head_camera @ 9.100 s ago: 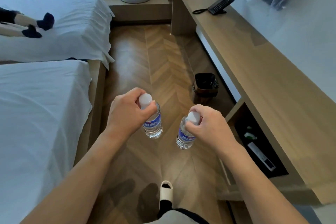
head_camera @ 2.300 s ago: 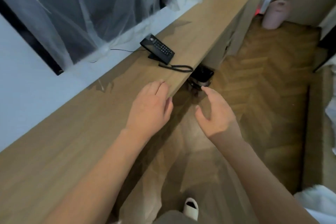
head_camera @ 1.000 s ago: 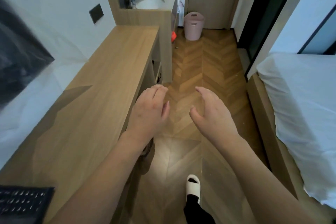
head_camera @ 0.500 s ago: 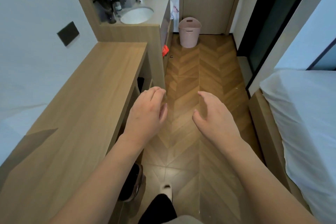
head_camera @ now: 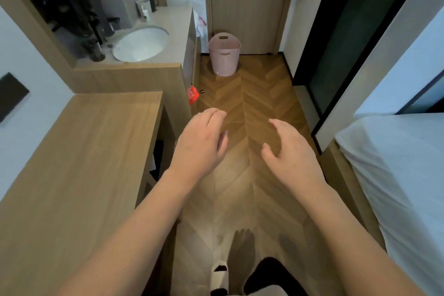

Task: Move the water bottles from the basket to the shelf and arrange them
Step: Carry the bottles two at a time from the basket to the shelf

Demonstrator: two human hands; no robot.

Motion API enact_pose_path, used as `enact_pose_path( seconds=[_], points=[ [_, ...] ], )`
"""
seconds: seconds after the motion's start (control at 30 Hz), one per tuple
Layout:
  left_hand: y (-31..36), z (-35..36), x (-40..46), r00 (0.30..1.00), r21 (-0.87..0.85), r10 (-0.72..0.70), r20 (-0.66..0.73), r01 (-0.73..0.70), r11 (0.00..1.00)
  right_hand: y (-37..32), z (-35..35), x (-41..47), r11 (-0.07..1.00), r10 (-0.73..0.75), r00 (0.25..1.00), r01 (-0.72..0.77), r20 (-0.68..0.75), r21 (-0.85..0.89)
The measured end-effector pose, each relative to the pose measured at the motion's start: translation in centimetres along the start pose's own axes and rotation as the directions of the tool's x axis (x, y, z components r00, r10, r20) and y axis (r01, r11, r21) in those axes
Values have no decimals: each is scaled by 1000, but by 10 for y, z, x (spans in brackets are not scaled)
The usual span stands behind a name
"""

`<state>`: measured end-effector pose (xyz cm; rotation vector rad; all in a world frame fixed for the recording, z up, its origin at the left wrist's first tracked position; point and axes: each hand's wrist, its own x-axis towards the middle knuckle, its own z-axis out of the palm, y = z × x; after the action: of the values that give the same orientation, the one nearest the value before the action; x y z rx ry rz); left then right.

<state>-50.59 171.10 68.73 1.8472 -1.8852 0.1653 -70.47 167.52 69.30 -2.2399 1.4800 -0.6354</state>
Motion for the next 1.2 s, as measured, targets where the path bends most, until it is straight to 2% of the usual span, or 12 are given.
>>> enact_pose_path(
  seconds=[0.3, 0.47, 0.73, 0.87, 1.0, 1.2],
  points=[
    [-43, 92, 179, 998, -15, 29, 63, -28, 999, 67, 17, 171, 997, 71, 997, -72, -16, -15],
    [-55, 139, 294, 996, -8, 33, 81, -33, 999, 115, 8, 294, 998, 70, 997, -69, -36, 10],
    [-77, 202, 454, 998, -32, 29, 64, -27, 999, 155, 3, 467, 1000, 26, 1000, -25, -10, 17],
    [-109, 244, 522, 997, -54, -20, 75, 24, 998, 175, 18, 551, 998, 54, 998, -56, 33, 38],
    [-154, 288, 608, 998, -48, -12, 55, 14, 999, 193, 41, 651, 997, 64, 998, -65, 10, 52],
    [-222, 331, 754, 1000, -67, -5, 17, 6, 998, 201, 53, 820, 998, 51, 998, -50, 29, -42]
  ],
)
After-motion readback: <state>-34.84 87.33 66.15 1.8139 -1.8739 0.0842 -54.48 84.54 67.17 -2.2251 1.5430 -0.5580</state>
